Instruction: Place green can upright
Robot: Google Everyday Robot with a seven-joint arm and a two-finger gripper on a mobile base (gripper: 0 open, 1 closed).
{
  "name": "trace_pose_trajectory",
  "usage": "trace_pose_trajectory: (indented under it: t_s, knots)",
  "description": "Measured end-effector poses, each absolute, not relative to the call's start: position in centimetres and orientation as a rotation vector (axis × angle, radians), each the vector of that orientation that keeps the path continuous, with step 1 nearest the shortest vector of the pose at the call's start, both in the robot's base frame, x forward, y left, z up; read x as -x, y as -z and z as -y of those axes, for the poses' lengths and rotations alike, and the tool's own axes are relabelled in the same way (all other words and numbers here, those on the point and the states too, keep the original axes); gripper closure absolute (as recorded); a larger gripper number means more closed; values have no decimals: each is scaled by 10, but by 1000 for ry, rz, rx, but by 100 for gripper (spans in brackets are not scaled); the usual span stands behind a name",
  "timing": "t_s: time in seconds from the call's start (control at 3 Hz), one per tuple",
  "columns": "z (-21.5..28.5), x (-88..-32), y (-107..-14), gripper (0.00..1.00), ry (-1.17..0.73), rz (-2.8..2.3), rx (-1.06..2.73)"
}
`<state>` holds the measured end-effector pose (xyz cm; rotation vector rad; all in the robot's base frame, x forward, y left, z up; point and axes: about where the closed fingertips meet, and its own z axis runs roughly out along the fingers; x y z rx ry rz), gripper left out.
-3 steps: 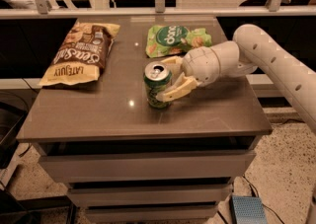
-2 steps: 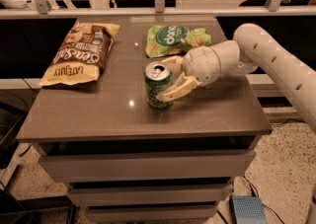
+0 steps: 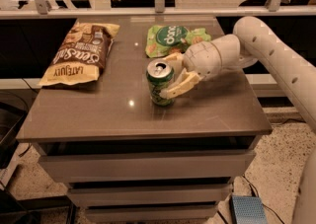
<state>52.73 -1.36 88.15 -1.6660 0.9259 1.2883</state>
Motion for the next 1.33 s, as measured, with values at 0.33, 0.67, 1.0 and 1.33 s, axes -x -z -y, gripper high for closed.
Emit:
trace_pose_trajectory:
  t_s: [0.33, 0.67, 1.0, 1.33]
  knots:
    - [12, -530, -886, 82, -1278, -919, 1666]
    - [10, -530, -883, 59, -1284, -939, 1657]
    - [9, -531, -876, 36, -1304, -968, 1649]
    - [8, -532, -870, 13, -1318, -995, 1647]
